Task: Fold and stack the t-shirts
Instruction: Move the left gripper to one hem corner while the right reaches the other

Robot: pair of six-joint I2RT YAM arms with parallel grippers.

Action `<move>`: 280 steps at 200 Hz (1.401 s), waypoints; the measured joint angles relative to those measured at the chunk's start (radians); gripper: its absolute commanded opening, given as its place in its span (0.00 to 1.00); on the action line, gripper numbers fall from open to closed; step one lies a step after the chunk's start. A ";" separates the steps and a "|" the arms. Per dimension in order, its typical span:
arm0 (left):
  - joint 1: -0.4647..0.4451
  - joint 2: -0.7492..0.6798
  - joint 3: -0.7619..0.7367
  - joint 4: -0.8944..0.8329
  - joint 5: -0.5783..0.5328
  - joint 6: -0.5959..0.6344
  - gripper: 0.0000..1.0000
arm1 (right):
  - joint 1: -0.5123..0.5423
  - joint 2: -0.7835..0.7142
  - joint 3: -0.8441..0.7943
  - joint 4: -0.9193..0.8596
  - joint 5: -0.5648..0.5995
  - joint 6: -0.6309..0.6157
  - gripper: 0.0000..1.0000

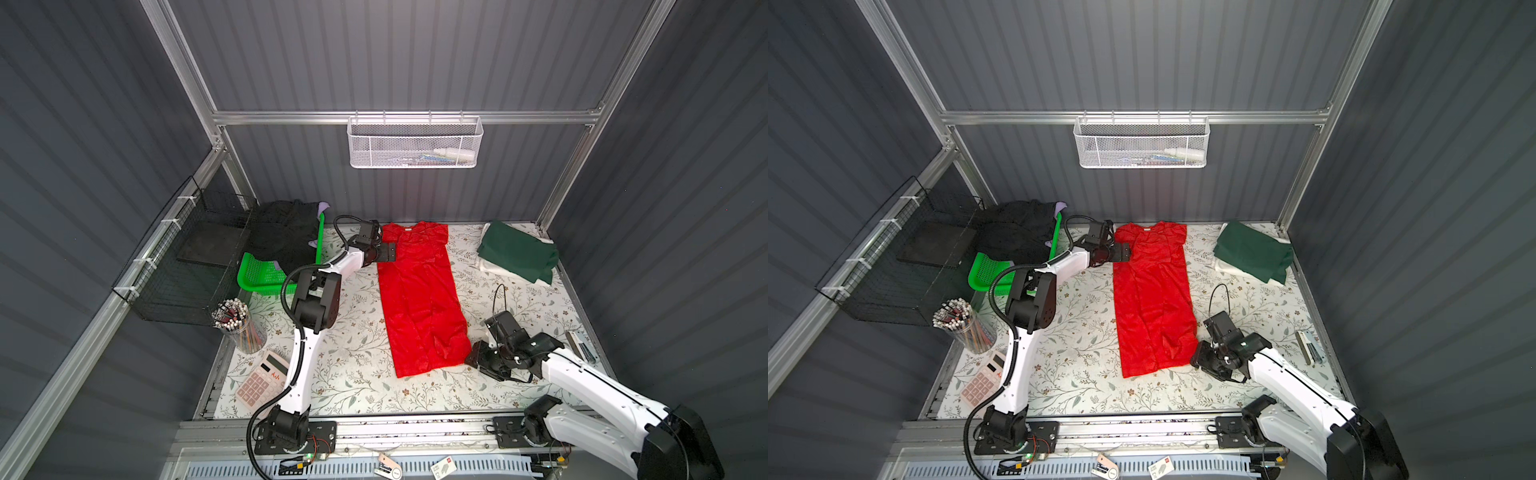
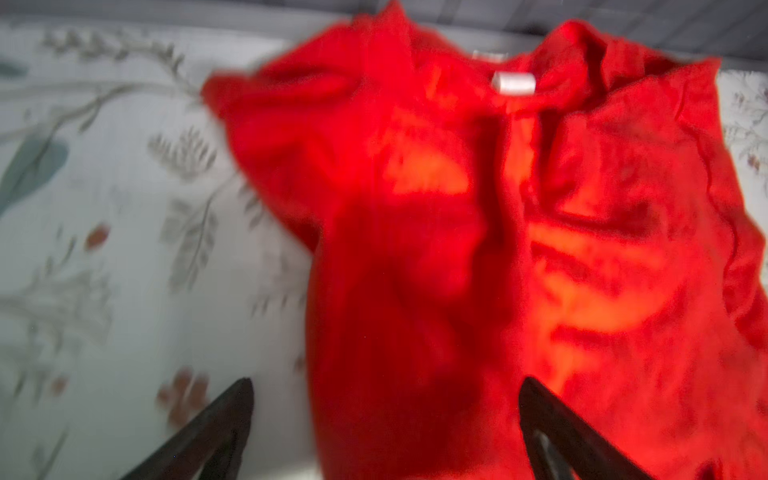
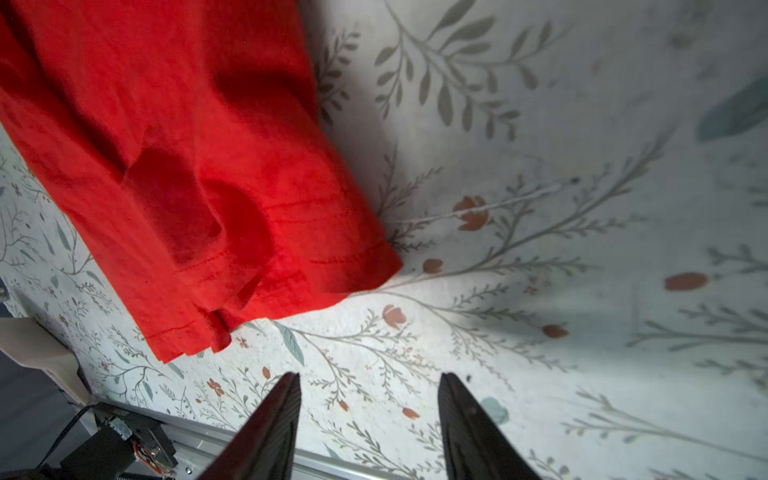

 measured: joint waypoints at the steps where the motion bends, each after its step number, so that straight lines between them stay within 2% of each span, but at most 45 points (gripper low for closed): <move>1: 0.000 -0.005 -0.006 0.000 0.000 0.000 1.00 | -0.003 0.003 0.001 0.000 0.000 -0.002 0.56; 51: -0.005 -0.260 -0.337 0.018 0.010 -0.046 1.00 | -0.039 0.207 0.109 0.002 -0.011 -0.100 0.52; 79: -0.019 -0.446 -0.507 0.004 0.006 -0.047 1.00 | -0.040 0.258 0.145 0.008 -0.014 -0.147 0.52; 110: -0.093 -0.633 -0.658 -0.041 -0.019 -0.049 0.98 | -0.040 0.309 0.166 0.011 -0.013 -0.181 0.49; 136: -0.179 -0.741 -0.764 -0.095 -0.030 -0.062 0.94 | -0.040 0.337 0.172 0.006 0.007 -0.201 0.43; 164: -0.234 -0.834 -0.875 -0.147 -0.023 -0.084 0.89 | -0.040 0.331 0.172 0.009 0.016 -0.212 0.31; 191: -0.268 -0.929 -0.976 -0.167 -0.024 -0.123 0.85 | -0.041 0.325 0.162 0.038 0.014 -0.213 0.27; 230: -0.362 -0.986 -1.061 -0.169 -0.015 -0.164 0.83 | -0.043 0.332 0.139 0.071 0.004 -0.213 0.28; 242: -0.387 -0.987 -1.077 -0.165 -0.011 -0.180 0.79 | -0.043 0.332 0.132 0.077 0.004 -0.213 0.28; 280: -0.463 -0.992 -1.123 -0.146 0.000 -0.222 0.76 | -0.043 0.324 0.126 0.083 0.003 -0.217 0.30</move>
